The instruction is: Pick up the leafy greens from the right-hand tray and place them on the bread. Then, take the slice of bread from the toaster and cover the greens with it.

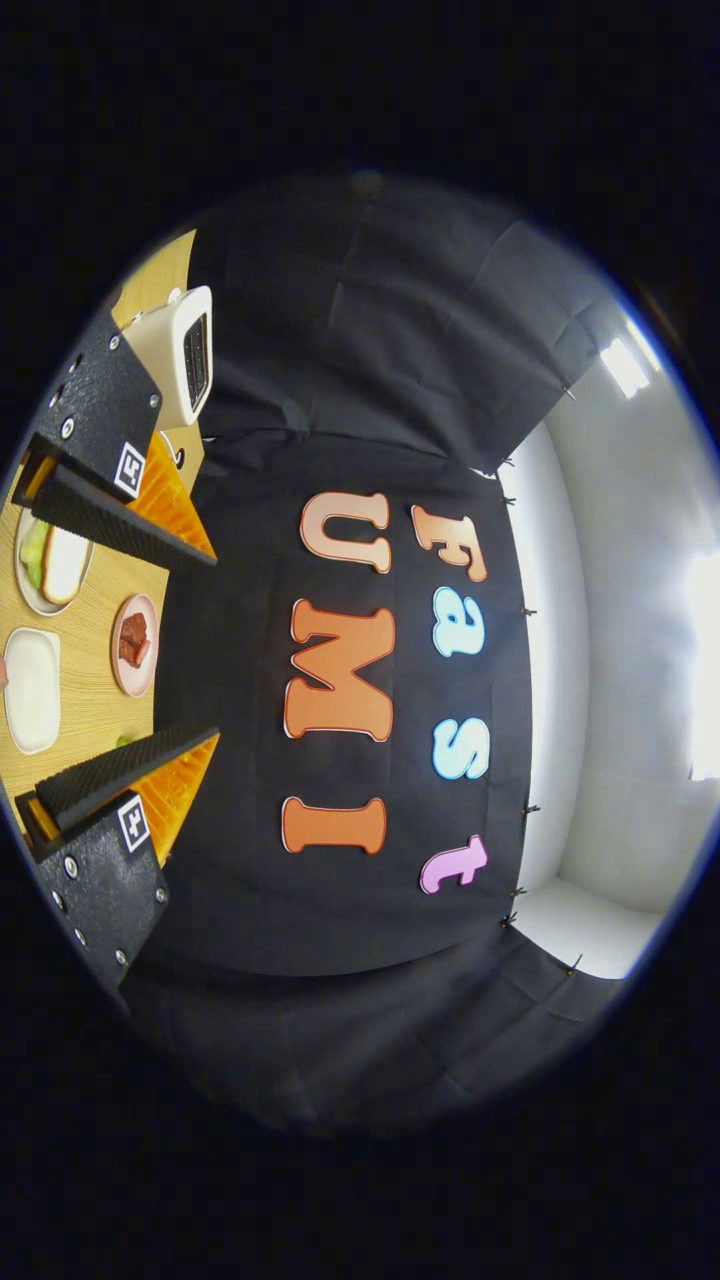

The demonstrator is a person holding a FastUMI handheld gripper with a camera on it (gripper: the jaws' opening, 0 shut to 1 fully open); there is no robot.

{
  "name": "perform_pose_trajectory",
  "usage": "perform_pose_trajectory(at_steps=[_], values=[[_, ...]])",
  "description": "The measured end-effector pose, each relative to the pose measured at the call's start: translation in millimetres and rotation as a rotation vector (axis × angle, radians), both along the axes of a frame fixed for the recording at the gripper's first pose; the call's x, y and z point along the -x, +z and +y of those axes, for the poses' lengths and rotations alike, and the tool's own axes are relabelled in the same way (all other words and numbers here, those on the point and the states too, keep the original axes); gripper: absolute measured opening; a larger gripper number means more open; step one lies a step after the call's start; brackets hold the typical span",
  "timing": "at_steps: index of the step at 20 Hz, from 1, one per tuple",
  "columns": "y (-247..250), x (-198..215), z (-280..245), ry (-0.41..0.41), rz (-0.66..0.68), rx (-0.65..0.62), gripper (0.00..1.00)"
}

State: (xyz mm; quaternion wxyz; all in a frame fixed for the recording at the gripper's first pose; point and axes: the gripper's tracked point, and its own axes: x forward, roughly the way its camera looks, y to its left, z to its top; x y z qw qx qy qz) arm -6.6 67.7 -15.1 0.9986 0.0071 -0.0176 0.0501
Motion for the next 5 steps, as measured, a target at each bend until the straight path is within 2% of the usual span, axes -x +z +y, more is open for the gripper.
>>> perform_pose_trajectory(at_steps=[5], values=[[7.0, 2.4, -8.1, -0.029, -0.022, -0.021, 0.97]])
